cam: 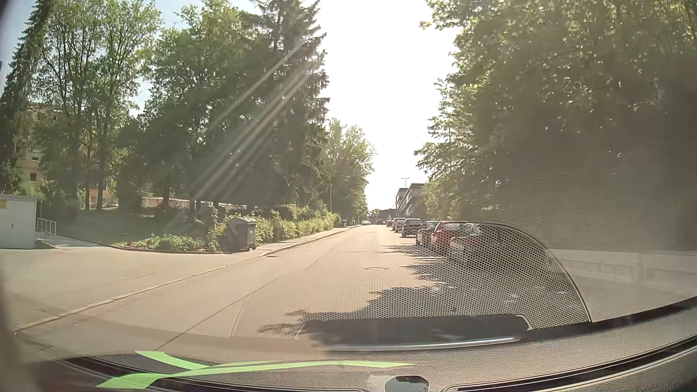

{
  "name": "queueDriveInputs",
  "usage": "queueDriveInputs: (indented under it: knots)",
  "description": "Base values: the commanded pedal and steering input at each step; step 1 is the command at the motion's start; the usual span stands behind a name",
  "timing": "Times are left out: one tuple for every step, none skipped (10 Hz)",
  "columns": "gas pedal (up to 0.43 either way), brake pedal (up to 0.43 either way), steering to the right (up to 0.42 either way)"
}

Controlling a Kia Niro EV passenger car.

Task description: Follow the waypoints while adhering to traffic rules and regulations

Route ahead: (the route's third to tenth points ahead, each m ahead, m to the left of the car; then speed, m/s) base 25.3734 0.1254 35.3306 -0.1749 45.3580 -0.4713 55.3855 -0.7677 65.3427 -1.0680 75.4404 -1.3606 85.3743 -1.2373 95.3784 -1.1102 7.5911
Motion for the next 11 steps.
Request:
queueDriveInputs:
  knots:
    - [0.189, 0.0, 0.005]
    - [0.189, 0.0, 0.005]
    - [0.189, 0.0, 0.004]
    - [0.189, 0.0, 0.003]
    - [0.189, 0.0, 0.001]
    - [0.189, 0.0, 0.001]
    - [0.189, 0.0, 0.0]
    - [0.189, 0.0, 0.0]
    - [0.189, 0.0, 0.0]
    - [0.189, 0.0, 0.0]
    - [0.189, 0.0, 0.0]
